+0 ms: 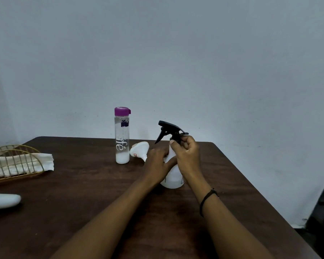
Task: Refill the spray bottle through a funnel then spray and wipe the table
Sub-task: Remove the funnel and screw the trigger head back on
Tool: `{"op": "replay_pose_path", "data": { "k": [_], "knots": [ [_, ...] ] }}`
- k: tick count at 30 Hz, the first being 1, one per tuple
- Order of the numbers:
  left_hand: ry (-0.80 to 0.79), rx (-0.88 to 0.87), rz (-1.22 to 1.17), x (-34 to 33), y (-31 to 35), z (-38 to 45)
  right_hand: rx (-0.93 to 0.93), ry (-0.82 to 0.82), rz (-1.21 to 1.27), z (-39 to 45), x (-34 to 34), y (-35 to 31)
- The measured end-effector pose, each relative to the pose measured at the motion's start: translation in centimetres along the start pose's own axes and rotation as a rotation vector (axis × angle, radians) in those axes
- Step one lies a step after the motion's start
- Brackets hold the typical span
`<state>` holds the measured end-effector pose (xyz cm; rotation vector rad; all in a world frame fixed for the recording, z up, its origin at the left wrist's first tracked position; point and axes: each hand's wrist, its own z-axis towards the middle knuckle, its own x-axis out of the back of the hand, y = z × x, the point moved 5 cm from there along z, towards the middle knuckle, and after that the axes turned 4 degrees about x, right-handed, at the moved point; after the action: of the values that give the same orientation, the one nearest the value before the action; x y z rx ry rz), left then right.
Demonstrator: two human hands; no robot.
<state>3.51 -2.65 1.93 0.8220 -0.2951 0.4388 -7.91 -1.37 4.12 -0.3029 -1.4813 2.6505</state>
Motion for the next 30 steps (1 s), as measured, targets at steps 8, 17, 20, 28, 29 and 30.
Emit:
{"op": "replay_pose_path", "data": {
  "k": [8, 17, 20, 28, 29, 30],
  "knots": [
    [-0.038, 0.014, -0.018, 0.3, 0.2, -0.1, 0.062, 0.115, -0.126, -0.3, -1.3, 0.0],
    [0.005, -0.017, 0.015, 0.4, 0.5, -0.3, 0.035, 0.082, -0.121, -0.5, -0.6, 0.5],
    [-0.013, -0.008, -0.009, 0.3, 0.4, -0.3, -0.039, 0.069, -0.037, -0.3, -0.9, 0.9],
    [-0.005, -0.026, 0.011, 0.1, 0.2, -0.1, -0.046, -0.031, -0.087, 0.0, -0.6, 1.1],
    [-0.005, -0.025, 0.003, 0.1, 0.2, -0.1, -0.043, -0.011, -0.087, -0.1, -0.5, 1.1],
    [-0.011, -0.016, -0.012, 0.1, 0.2, -0.2, -0.048, -0.004, -0.075, -0.1, -0.6, 1.1]
  ]
}}
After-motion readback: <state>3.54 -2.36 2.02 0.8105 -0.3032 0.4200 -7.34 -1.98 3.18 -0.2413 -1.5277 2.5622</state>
